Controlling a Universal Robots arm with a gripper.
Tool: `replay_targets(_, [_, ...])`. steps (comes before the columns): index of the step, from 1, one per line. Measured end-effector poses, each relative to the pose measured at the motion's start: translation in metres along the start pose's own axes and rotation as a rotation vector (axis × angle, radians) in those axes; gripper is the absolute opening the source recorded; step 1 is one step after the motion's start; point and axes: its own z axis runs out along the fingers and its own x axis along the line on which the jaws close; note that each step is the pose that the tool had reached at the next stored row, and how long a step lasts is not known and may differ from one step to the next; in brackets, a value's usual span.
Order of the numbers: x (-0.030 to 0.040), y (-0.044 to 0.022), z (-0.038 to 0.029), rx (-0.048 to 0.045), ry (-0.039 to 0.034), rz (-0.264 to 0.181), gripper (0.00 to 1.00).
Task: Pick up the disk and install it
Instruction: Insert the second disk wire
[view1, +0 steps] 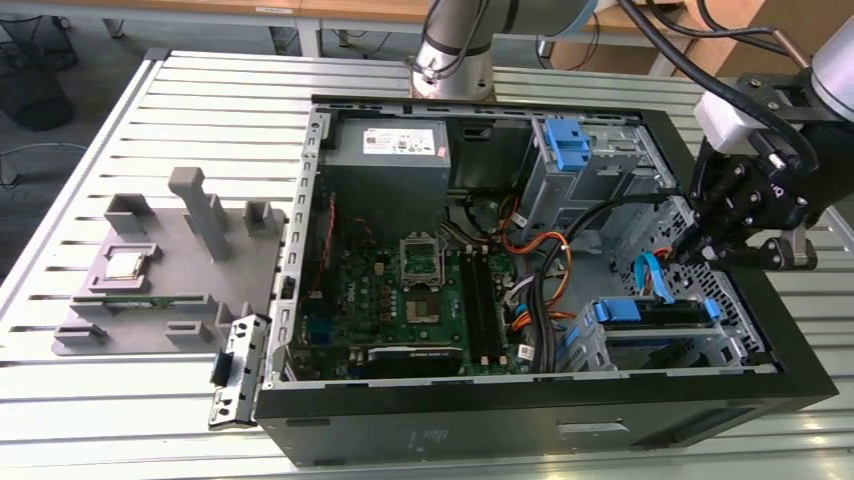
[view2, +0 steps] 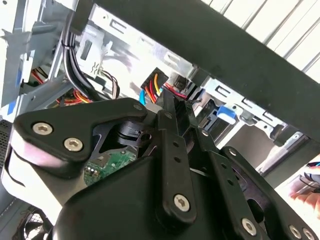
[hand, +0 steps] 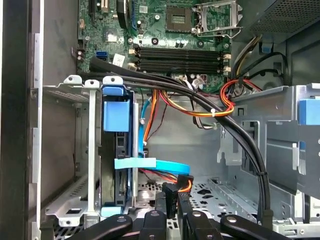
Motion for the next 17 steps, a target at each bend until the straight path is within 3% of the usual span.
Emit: replay_targets(17, [0.0248, 0.0026, -0.0012, 0.0001, -0.0001, 0.000, 0.23])
